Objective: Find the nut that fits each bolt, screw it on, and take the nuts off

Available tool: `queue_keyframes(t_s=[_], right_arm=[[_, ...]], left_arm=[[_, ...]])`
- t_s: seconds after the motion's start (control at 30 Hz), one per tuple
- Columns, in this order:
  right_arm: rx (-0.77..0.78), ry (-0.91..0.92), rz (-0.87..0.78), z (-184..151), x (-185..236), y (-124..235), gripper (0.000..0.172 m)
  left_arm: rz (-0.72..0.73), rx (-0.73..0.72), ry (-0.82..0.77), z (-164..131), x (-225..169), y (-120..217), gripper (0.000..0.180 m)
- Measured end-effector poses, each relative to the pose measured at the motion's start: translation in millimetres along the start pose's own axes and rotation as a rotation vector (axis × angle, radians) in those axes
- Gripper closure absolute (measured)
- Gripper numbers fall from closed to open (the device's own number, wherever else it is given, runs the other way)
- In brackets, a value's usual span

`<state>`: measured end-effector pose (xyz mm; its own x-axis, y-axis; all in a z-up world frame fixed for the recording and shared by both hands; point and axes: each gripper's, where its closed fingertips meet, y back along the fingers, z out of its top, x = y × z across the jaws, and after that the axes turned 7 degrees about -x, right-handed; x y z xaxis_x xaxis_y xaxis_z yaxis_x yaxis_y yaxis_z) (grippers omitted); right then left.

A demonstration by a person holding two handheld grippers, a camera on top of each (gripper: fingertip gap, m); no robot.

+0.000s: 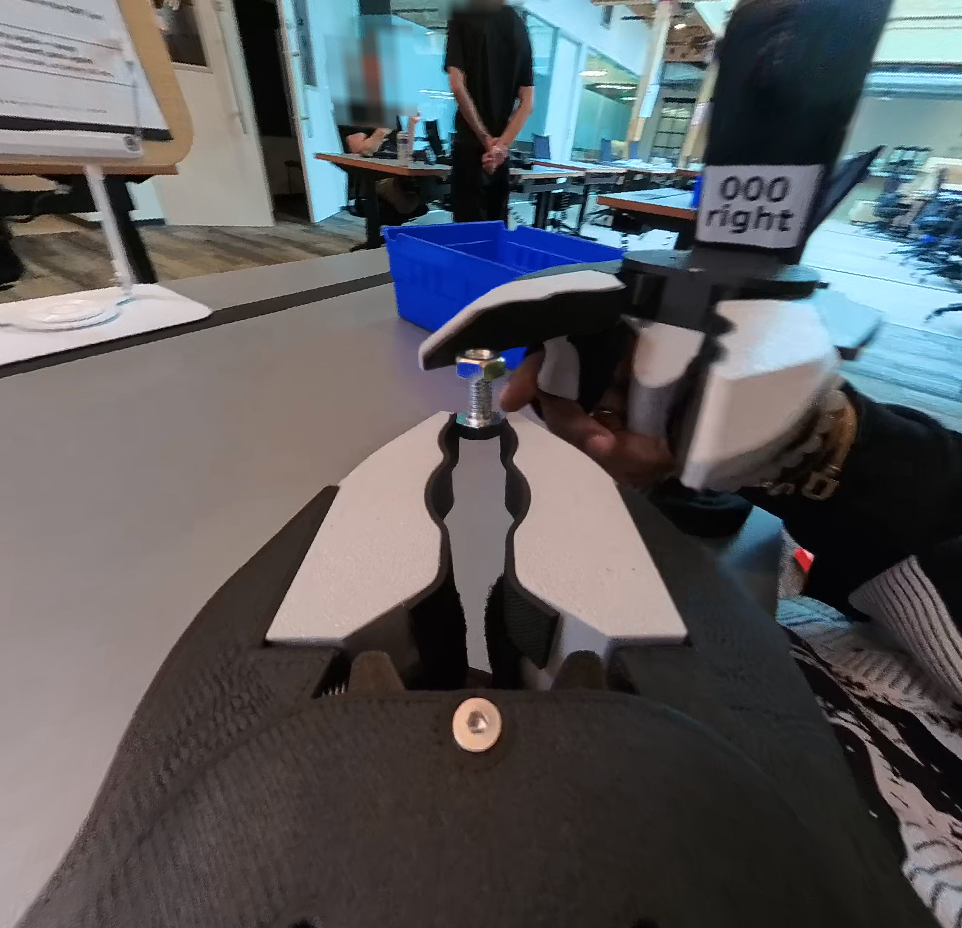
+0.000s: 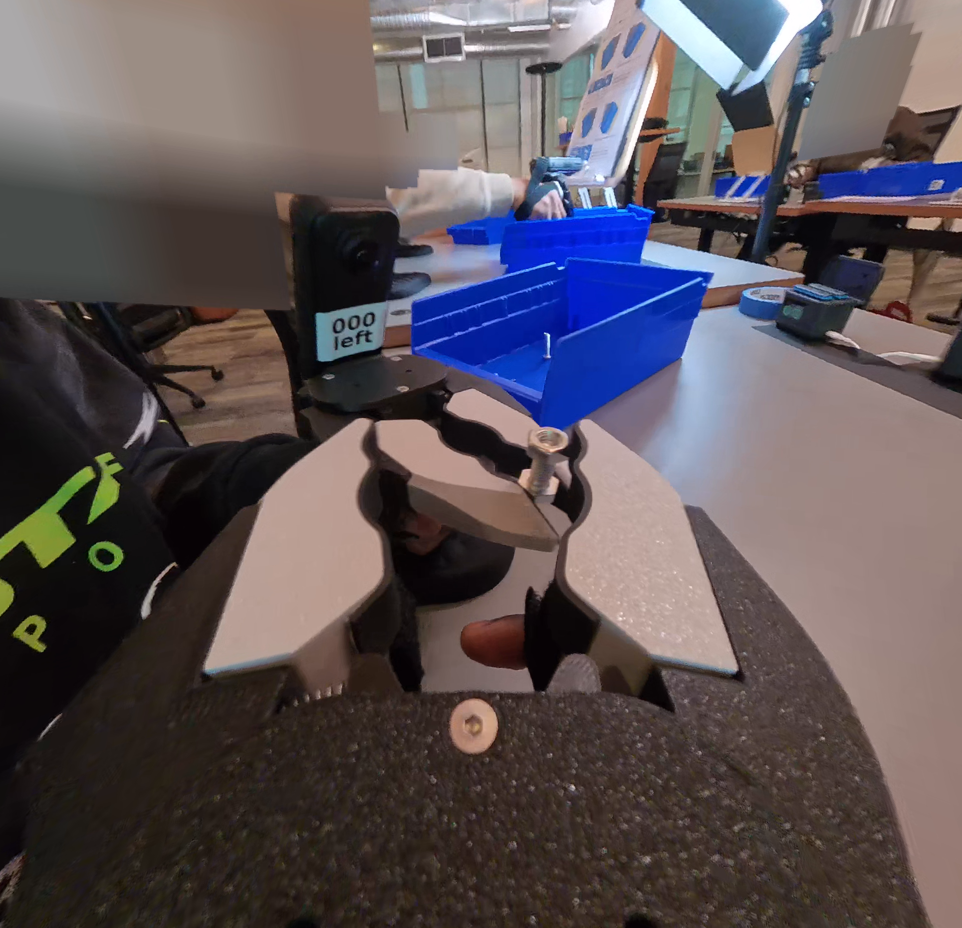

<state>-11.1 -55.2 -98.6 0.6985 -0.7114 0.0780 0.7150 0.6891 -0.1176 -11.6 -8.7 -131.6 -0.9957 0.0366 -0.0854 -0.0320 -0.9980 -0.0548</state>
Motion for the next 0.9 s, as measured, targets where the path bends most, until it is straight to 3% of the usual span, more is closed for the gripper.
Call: queue_keyframes(t_s=[0.27, 0.4, 0.53, 0.7, 0.9], right_arm=[[0.046, 0.028, -0.12, -7.3, -2.5, -3.8, 0.089], [0.032, 0.062, -0.151, -2.3, -14.8, 3.9, 0.125], [0.04, 0.061, -0.094, -2.3, -24.2, 7.9, 0.145], [0.072, 0.107, -0.02, -2.8, -20.2, 7.8, 0.157], [0.01, 0.067, -0.25, -0.5, -29.5, 4.5, 0.157]], left_arm=[[0.111, 0.03, -0.036, -4.6, 11.0, -1.9, 0.165], [0.043, 0.013, -0.044, -1.9, 1.7, -0.7, 0.166], [-0.005, 0.026, -0.046, -2.8, -4.7, 0.0, 0.165], [-0.003, 0.027, -0.052, -2.9, -5.3, 0.4, 0.166], [0.203, 0.027, -0.167, 0.2, 8.9, 0.0, 0.166]])
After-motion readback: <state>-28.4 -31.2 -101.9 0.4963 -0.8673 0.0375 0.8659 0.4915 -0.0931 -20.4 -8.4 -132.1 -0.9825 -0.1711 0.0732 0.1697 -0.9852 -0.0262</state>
